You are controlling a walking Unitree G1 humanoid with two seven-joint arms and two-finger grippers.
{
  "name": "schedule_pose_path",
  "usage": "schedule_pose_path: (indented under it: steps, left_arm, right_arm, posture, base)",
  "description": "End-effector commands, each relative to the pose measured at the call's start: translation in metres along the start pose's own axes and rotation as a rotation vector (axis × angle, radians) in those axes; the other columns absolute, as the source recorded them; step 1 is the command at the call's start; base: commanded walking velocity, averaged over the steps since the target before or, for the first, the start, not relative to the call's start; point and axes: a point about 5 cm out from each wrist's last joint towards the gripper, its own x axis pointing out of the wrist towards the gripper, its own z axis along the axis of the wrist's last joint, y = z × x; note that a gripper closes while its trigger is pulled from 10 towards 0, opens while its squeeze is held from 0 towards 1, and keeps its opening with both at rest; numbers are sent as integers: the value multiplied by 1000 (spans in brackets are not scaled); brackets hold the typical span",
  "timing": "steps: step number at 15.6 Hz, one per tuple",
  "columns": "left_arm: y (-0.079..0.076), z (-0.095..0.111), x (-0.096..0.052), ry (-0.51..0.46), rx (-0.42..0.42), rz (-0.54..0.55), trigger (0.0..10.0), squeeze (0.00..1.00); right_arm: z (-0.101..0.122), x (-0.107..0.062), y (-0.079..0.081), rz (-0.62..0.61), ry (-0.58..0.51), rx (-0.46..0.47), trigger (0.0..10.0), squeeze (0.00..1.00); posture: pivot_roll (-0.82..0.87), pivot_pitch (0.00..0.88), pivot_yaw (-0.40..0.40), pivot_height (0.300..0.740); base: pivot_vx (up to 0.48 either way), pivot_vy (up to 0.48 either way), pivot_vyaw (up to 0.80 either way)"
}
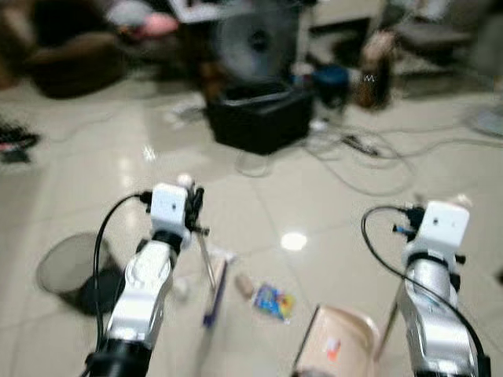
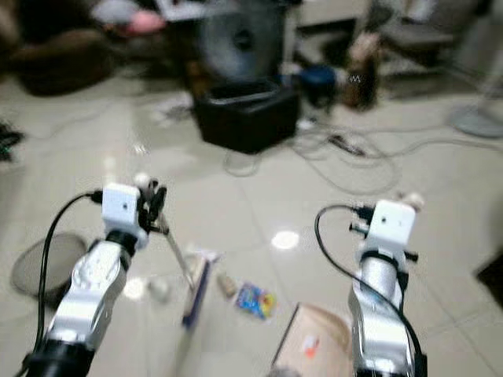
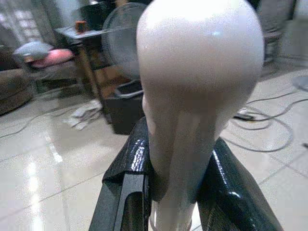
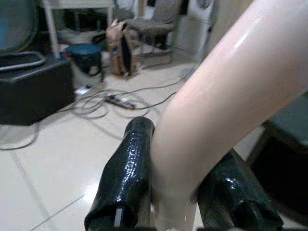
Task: Sweep floor
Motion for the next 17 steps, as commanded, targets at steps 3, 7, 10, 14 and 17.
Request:
schedule_pose_path:
  steps: [3, 7, 10, 14, 17]
  left_arm:
    - [7, 16, 5, -77, 29, 15, 10000, 0]
    - [8, 16, 5, -77, 27, 20, 10000, 0]
    - [9, 15, 5, -74, 29, 24, 10000, 0]
    - [10, 15, 6, -74, 31, 24, 10000, 0]
    - [11, 12, 4, -63, 41, 19, 10000, 0]
  right_arm:
    - [14, 3, -2, -18, -98, -41, 10000, 0]
    - [17, 4, 1, 18, -113, -20, 10000, 0]
    - [18, 4, 5, 48, -122, -1, 10000, 0]
    - [18, 3, 10, 68, -123, 9, 10000, 0]
    - [17, 2, 11, 72, -117, 14, 10000, 0]
  posture:
    - [-48, 0, 84, 740]
    - [-47, 0, 84, 740]
    - [-47, 0, 83, 740]
    - [-46, 0, 82, 740]
    - [-43, 0, 85, 740]
  base:
    - [309, 0, 0]
    - [307, 0, 0]
    - [309, 0, 0]
    - [305, 0, 0]
    - [0, 0, 0]
